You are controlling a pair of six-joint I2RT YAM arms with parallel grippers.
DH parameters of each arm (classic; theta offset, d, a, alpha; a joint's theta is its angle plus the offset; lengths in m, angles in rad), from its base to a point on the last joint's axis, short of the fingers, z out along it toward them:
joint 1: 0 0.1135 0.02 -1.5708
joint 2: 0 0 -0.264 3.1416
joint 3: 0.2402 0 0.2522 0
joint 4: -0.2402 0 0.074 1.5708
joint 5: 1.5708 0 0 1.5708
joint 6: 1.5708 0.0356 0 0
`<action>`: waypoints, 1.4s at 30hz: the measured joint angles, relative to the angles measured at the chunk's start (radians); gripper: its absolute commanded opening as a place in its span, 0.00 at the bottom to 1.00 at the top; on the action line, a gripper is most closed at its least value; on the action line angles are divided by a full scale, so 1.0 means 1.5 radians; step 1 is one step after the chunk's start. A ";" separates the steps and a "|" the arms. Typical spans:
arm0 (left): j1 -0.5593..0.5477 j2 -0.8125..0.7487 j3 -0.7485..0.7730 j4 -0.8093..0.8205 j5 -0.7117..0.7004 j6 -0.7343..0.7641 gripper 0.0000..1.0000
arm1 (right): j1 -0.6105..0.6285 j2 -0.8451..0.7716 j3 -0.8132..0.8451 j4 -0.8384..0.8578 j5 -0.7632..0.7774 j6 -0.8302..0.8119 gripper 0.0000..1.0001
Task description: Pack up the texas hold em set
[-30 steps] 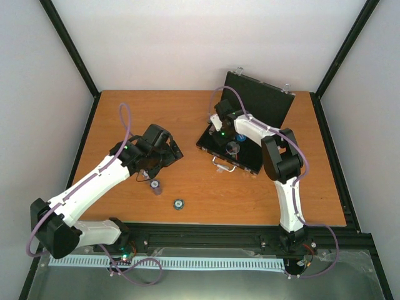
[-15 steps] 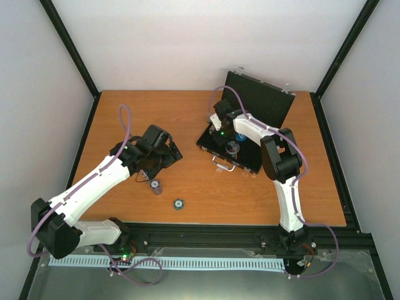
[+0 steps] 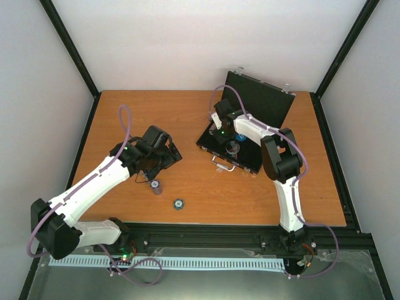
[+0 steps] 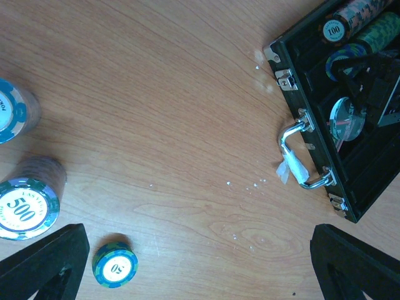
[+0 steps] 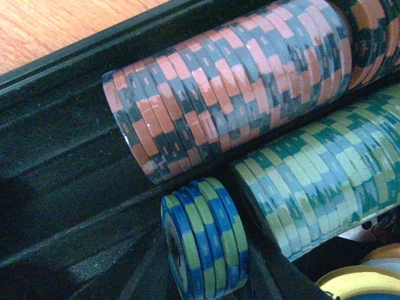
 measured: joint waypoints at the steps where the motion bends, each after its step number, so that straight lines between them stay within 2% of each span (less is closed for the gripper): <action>1: 0.000 -0.001 -0.001 0.000 0.000 0.000 1.00 | 0.000 -0.001 -0.004 0.005 0.000 0.000 0.35; 6: 0.000 -0.007 -0.008 0.000 0.002 -0.001 1.00 | 0.000 -0.008 -0.016 0.018 -0.001 0.001 0.36; 14: 0.000 -0.011 -0.021 0.000 0.002 -0.007 1.00 | 0.000 -0.040 -0.051 0.033 0.000 0.006 0.49; 24: 0.000 -0.018 -0.023 0.000 0.002 -0.009 1.00 | -0.003 -0.084 -0.061 0.041 0.013 0.012 0.51; 28: 0.000 -0.018 -0.023 0.000 0.011 -0.005 1.00 | -0.003 -0.089 -0.050 0.032 0.021 0.021 0.55; 31: 0.001 -0.006 -0.019 -0.007 0.036 0.033 1.00 | -0.003 -0.090 -0.013 0.004 0.035 0.036 0.57; 37: -0.002 0.059 -0.005 -0.057 0.089 0.154 1.00 | -0.003 -0.143 0.019 -0.033 0.044 0.080 0.71; 42: -0.025 0.035 -0.037 -0.086 0.105 0.202 1.00 | -0.003 -0.207 0.013 -0.054 0.039 0.105 0.78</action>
